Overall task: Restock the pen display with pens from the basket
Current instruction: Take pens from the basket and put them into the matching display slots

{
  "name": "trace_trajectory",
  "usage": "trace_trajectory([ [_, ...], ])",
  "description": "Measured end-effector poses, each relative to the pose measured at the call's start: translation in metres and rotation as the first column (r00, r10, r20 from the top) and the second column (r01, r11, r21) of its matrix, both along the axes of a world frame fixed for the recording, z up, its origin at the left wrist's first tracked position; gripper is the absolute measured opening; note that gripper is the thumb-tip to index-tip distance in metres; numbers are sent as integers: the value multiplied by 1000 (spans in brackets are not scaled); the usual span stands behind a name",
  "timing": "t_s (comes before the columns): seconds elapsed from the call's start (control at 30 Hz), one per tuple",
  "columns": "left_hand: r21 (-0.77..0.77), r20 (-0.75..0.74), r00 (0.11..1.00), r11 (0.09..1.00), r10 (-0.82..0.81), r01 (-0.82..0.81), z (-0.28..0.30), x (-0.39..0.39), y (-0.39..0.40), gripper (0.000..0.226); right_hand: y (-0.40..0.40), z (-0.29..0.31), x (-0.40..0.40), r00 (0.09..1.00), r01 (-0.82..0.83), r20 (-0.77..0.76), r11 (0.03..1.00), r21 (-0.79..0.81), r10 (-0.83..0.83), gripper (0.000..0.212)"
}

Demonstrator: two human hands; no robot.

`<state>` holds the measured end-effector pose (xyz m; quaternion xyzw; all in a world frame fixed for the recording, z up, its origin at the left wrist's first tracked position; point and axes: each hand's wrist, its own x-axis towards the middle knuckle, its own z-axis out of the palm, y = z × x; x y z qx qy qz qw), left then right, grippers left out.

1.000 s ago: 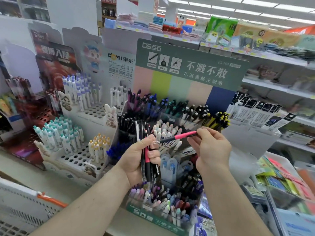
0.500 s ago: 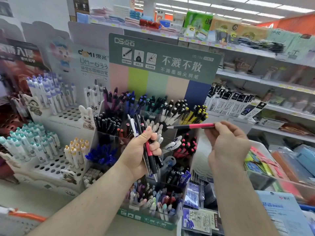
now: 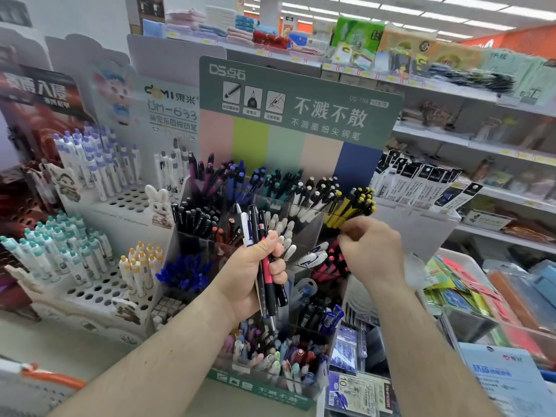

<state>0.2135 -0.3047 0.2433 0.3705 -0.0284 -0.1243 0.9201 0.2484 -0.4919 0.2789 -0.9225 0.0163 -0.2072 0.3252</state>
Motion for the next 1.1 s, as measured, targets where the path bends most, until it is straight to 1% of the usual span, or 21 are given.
trace_trajectory([
  [0.07, 22, 8, 1000, 1000, -8, 7, -1, -1, 1, 21, 5, 1, 2, 993, -18, -116, 993, -118, 4, 21],
  [0.13, 53, 24, 1000, 998, -16, 15, -2, -2, 2, 13, 8, 7, 4, 982, -3, -186, 980, -200, -35, 22],
  [0.23, 117, 49, 999, 993, -21, 15, -5, -2, 2, 13, 15, 18, 6, 956, -45, -286, 940, -338, -58, 24],
  [0.37, 235, 100, 994, 972, -32, 8, -3, -5, 1, 23, 16, 29, 10, 919, -103, -391, 927, -360, -50, 28],
  [0.4, 265, 116, 992, 964, -43, 11, -4, -5, 2, 27, 15, 30, 9, 925, -94, -377, 930, -356, -51, 27],
  [0.43, 286, 128, 990, 958, -58, 19, -5, -6, 2, 31, 16, 31, 6, 948, -62, -313, 939, -337, -50, 25],
  [0.47, 301, 133, 988, 953, -73, 30, -6, -6, 4, 33, 18, 32, 1, 977, -27, -209, 959, -283, -34, 22],
  [0.5, 310, 133, 987, 950, -90, 45, -7, -7, 4, 29, 23, 33, -5, 995, -24, -102, 982, -185, 5, 18],
  [0.53, 321, 131, 985, 945, -109, 62, -7, -7, 6, 25, 29, 33, -11, 996, -76, -43, 995, -66, 73, 13],
  [0.57, 332, 133, 982, 940, -133, 83, -8, -7, 6, 23, 37, 33, -18, 985, -163, -38, 985, 60, 166, 10],
  [0.6, 336, 135, 978, 936, -158, 105, -9, -8, 6, 22, 44, 31, -22, 963, -244, -71, 952, 186, 261, 8],
  [0.63, 334, 138, 974, 934, -179, 124, -9, -9, 6, 22, 51, 27, -25, 935, -290, -114, 910, 297, 335, 6],
  [0.67, 336, 140, 971, 932, -193, 137, -9, -9, 6, 20, 56, 23, -26, 921, -298, -135, 884, 361, 366, 8],
  [0.73, 382, 141, 969, 914, -201, 134, -9, -11, 6, 17, 61, 12, -24, 941, -271, -85, 880, 390, 327, 18],
  [0.8, 447, 134, 971, 887, -198, 119, -9, -11, 7, 15, 64, 6, -23, 959, -258, -28, 905, 339, 284, 24],
  [0.87, 494, 125, 974, 863, -190, 105, -10, -11, 10, 15, 67, 4, -24, 956, -275, -20, 917, 288, 293, 23],
  [0.97, 551, 96, 975, 827, -201, 116, -13, -12, 14, 19, 69, 7, -25, 951, -283, -46, 920, 269, 306, 21],
  [1.03, 564, 67, 973, 813, -219, 144, -15, -12, 17, 20, 69, 10, -25, 950, -272, -66, 916, 296, 304, 22],
  [1.1, 577, 47, 971, 800, -233, 164, -16, -13, 21, 21, 70, 12, -25, 956, -239, -70, 894, 378, 285, 23],
])
